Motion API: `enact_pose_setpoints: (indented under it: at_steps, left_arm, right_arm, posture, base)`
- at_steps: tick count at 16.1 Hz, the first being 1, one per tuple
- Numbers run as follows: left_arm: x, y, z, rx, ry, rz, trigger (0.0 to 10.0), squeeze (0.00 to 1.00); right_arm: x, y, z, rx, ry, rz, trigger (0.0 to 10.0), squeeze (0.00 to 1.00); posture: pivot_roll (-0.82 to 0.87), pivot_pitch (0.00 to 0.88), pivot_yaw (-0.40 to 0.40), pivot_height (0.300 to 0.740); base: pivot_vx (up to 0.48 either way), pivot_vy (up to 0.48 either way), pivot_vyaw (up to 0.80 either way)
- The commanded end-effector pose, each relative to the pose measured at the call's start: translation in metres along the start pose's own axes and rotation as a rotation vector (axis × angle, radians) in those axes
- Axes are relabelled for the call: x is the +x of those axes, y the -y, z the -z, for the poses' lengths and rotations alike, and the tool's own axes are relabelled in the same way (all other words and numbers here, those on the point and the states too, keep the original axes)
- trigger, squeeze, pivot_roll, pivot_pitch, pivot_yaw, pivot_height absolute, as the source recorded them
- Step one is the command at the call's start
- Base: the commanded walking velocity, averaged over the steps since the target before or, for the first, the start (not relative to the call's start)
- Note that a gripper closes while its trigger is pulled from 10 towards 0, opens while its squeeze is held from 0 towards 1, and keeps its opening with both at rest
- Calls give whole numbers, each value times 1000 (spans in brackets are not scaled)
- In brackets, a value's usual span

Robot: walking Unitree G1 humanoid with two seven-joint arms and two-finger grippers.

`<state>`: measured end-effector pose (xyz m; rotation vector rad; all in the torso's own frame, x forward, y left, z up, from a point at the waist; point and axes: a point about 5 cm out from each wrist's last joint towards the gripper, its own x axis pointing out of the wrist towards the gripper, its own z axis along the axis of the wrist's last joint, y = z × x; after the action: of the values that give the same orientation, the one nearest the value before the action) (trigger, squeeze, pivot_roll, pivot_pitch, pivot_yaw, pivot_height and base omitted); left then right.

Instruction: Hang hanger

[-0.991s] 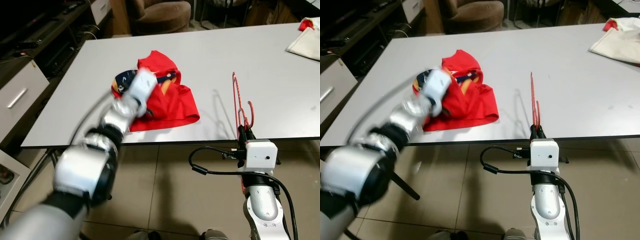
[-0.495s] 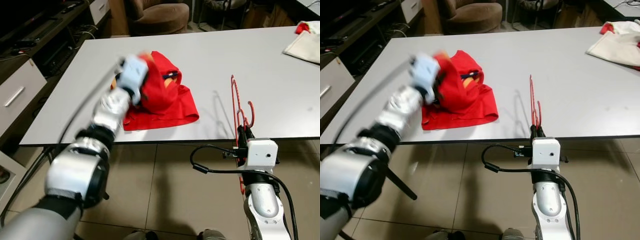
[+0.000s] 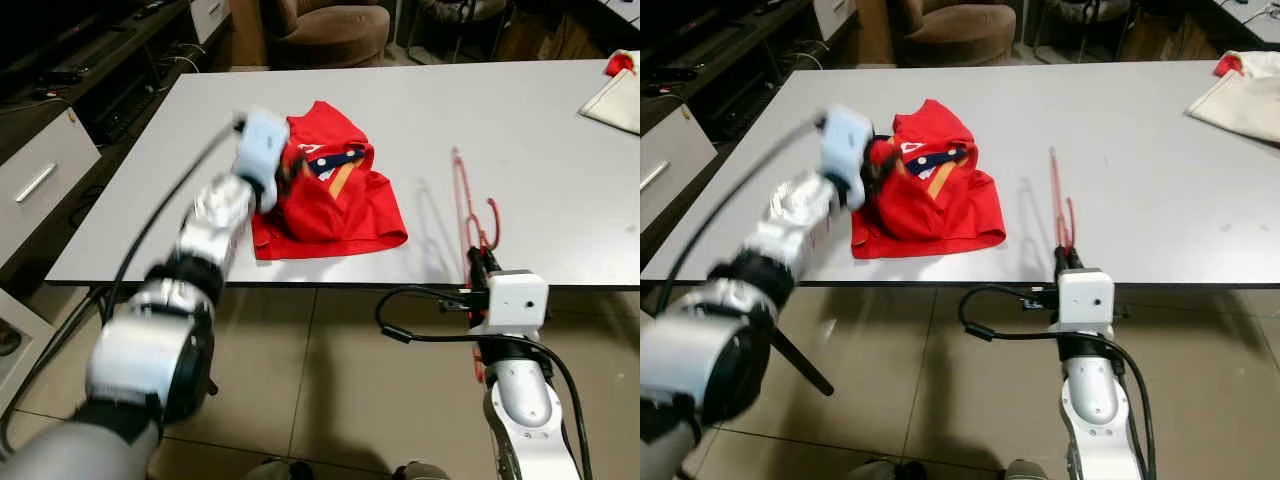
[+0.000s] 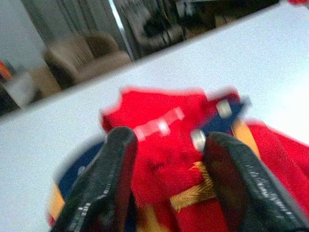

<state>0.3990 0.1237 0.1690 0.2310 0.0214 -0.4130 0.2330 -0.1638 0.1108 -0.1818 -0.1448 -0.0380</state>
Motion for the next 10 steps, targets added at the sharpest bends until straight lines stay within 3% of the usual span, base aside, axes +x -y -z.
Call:
enact_pose_setpoints:
  at_steps: [1, 3, 4, 6, 7, 9, 10]
  left_arm:
    - [-2, -6, -8, -22, 41, 1, 10000, 1000]
    - [-9, -12, -17, -47, 122, -6, 10000, 976]
    - [-15, -15, -24, -70, 176, -23, 10000, 0]
    - [-50, -32, -39, -85, 329, -152, 10000, 0]
    - [-58, -34, -37, -81, 346, -169, 10000, 0]
    - [-75, -39, -21, -82, 319, -184, 10000, 0]
    - [-84, -27, 2, -107, 239, -155, 10000, 0]
  right_arm:
    - [1, -2, -3, 6, 15, -14, 0, 0]
    - [1, 0, -5, 2, 27, -6, 0, 0]
    - [1, 1, -6, -3, 34, -6, 0, 0]
    - [0, 2, -8, -15, 47, -8, 0, 0]
    - [1, 2, -8, -18, 48, -11, 0, 0]
    - [1, 4, -7, -28, 48, -15, 0, 0]
    - [3, 5, -7, -31, 49, -12, 0, 0]
  posture:
    - [-126, 13, 89, 740]
    - [-125, 11, 91, 740]
    - [-120, 8, 91, 740]
    - [-95, 0, 78, 740]
    - [-92, 0, 75, 740]
    - [-78, 0, 63, 740]
    - [-63, 0, 53, 740]
  base:
    - [0, 0, 0]
    - [0, 0, 0]
    - [0, 0, 0]
    - [0, 0, 0]
    - [0, 0, 0]
    - [0, 0, 0]
    - [0, 0, 0]
